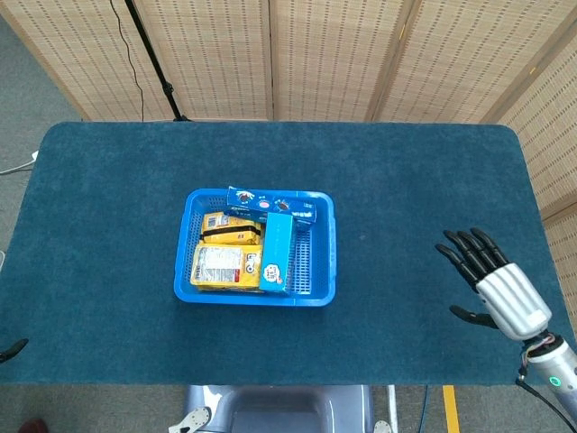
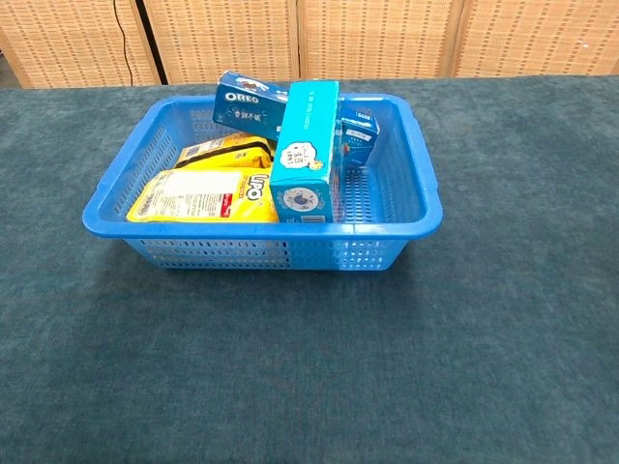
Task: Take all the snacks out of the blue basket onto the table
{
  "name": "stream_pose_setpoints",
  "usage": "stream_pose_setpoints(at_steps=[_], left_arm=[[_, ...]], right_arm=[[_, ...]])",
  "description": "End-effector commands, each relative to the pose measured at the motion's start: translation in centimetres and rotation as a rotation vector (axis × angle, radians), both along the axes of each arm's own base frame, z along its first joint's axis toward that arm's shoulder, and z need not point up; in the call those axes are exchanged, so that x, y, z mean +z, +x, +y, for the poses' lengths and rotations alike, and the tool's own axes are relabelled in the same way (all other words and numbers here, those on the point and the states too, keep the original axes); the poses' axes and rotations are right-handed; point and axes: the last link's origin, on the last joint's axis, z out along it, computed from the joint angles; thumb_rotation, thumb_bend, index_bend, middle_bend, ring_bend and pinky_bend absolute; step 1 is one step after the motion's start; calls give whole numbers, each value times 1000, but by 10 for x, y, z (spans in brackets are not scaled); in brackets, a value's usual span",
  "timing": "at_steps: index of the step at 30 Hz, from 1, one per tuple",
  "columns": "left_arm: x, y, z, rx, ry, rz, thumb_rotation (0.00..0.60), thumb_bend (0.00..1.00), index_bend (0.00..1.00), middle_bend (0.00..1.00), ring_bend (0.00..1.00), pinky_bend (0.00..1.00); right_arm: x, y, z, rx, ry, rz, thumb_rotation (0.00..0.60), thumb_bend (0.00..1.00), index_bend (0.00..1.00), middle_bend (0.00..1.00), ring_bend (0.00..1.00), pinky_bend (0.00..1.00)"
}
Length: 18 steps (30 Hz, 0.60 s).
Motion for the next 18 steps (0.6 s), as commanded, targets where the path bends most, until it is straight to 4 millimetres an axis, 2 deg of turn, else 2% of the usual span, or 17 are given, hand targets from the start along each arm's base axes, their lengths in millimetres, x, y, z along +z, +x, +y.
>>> stream_pose_setpoints(at_steps=[1, 4, 7, 13, 18], left_arm=[[-3, 1, 1, 1, -6, 14, 600, 21, 0, 0, 0, 0], [-7, 1, 3, 2, -15, 25, 600, 21, 0, 0, 0, 0], [-9, 1, 6, 4, -28, 31, 600, 22, 0, 0, 0, 0], [-14, 0, 12, 26, -47, 37, 600, 22, 0, 0, 0, 0], [-17, -1, 17, 46, -54, 45, 600, 22, 0, 0, 0, 0]], right_arm=[[-9, 32, -24, 100, 79, 24, 600, 0, 0, 0, 0, 0], [-26, 61, -36, 153, 157, 58, 600, 0, 0, 0, 0, 0], [-40, 80, -45, 176, 199, 92, 600, 0, 0, 0, 0, 0], [-70, 112, -64, 215, 238, 168, 600, 0, 0, 0, 0, 4], [-85, 141, -76, 251, 241, 211, 600, 0, 3, 0, 0, 5]])
